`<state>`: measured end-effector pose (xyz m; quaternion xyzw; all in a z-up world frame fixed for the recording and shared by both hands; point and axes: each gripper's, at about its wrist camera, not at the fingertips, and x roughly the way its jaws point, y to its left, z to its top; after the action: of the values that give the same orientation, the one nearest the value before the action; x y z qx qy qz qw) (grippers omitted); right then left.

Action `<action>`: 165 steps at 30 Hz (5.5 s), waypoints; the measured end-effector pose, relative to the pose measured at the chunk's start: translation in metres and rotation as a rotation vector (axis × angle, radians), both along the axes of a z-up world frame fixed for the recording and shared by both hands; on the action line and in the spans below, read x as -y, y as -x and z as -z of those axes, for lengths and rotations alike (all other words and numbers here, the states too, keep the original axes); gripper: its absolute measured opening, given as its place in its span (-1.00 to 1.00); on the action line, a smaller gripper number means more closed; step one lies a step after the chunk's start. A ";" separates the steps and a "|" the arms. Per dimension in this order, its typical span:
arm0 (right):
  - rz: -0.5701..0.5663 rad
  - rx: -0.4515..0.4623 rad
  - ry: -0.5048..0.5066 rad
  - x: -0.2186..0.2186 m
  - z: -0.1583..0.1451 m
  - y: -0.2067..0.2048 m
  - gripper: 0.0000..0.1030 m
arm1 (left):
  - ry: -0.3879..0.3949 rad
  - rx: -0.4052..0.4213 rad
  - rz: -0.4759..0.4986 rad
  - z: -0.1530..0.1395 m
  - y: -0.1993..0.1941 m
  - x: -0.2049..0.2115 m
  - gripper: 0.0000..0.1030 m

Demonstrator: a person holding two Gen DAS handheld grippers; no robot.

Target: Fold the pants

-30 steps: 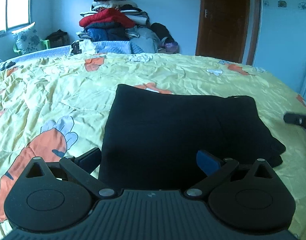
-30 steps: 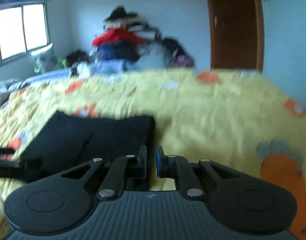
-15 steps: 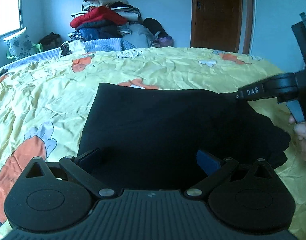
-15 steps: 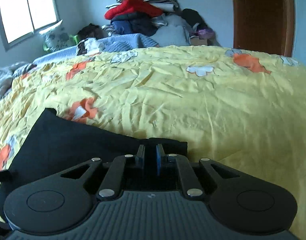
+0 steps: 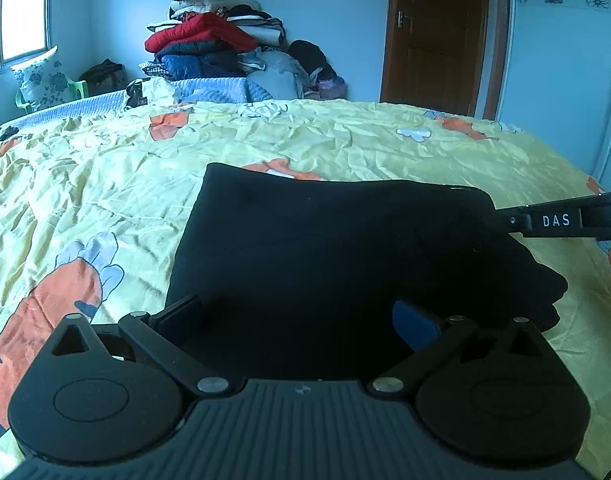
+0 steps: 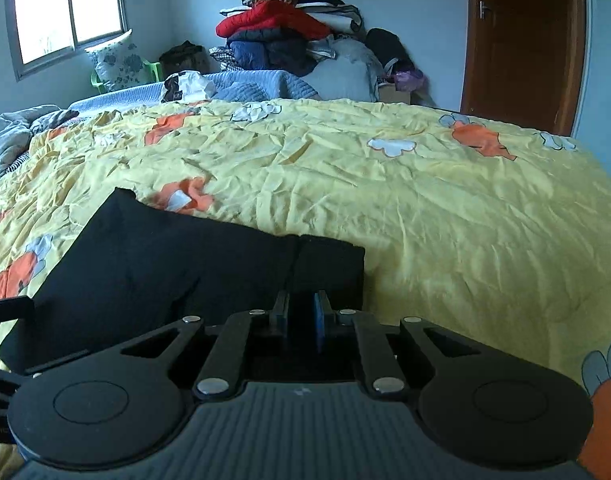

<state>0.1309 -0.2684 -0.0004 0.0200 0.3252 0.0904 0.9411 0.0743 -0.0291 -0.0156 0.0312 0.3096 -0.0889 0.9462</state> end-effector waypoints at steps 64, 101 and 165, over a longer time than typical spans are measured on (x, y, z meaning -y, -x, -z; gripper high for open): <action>-0.025 -0.035 -0.120 -0.044 0.032 0.136 -0.45 | -0.067 -0.014 -0.045 0.023 0.079 -0.022 1.00; -0.015 0.022 0.068 -0.065 0.048 0.149 1.00 | -0.002 -0.034 -0.069 0.031 0.081 -0.033 1.00; 0.077 0.018 0.072 -0.062 0.050 0.149 1.00 | -0.002 -0.033 -0.078 0.032 0.081 -0.031 1.00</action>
<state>-0.0177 -0.2067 -0.0503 -0.0021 0.3189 0.0425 0.9468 -0.0066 0.0024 -0.0477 0.0188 0.3263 -0.0522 0.9436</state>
